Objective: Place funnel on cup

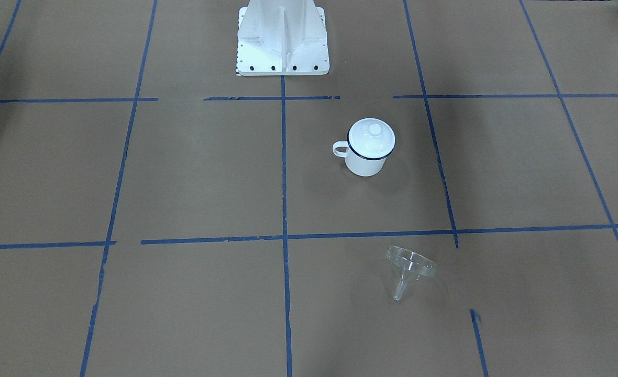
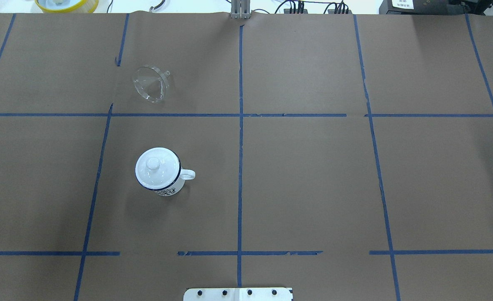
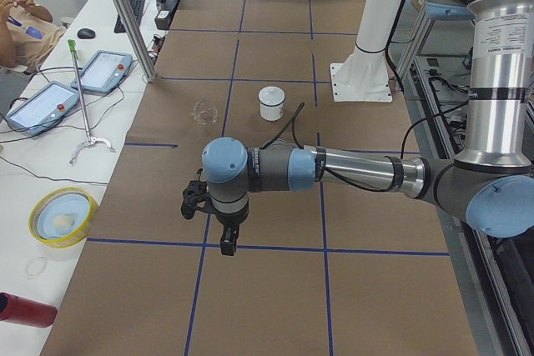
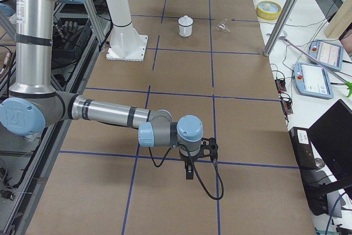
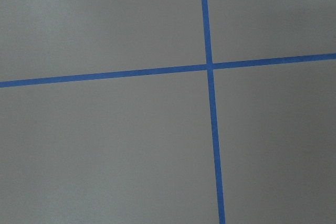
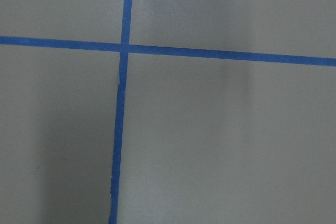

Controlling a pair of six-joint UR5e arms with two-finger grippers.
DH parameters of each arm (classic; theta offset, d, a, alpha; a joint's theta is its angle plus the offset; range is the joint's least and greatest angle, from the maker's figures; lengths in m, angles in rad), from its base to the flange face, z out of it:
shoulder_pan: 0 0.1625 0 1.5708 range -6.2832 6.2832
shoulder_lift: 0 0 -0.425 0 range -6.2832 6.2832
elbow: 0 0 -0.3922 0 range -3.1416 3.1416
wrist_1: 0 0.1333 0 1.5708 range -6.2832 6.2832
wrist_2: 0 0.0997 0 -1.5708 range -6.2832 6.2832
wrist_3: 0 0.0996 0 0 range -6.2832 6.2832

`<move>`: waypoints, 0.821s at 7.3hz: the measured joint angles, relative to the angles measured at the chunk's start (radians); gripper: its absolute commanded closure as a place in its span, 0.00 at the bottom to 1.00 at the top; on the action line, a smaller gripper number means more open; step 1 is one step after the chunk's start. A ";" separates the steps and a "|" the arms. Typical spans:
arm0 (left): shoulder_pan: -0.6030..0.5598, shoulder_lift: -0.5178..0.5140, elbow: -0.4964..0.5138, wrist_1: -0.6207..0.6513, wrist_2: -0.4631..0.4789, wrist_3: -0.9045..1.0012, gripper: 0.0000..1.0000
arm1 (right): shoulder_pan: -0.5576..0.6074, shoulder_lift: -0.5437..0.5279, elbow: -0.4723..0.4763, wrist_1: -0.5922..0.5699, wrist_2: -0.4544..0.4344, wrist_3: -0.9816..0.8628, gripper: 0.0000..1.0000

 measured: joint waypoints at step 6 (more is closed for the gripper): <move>0.000 -0.001 0.018 -0.020 0.003 -0.004 0.00 | 0.000 0.000 0.000 0.000 -0.001 0.000 0.00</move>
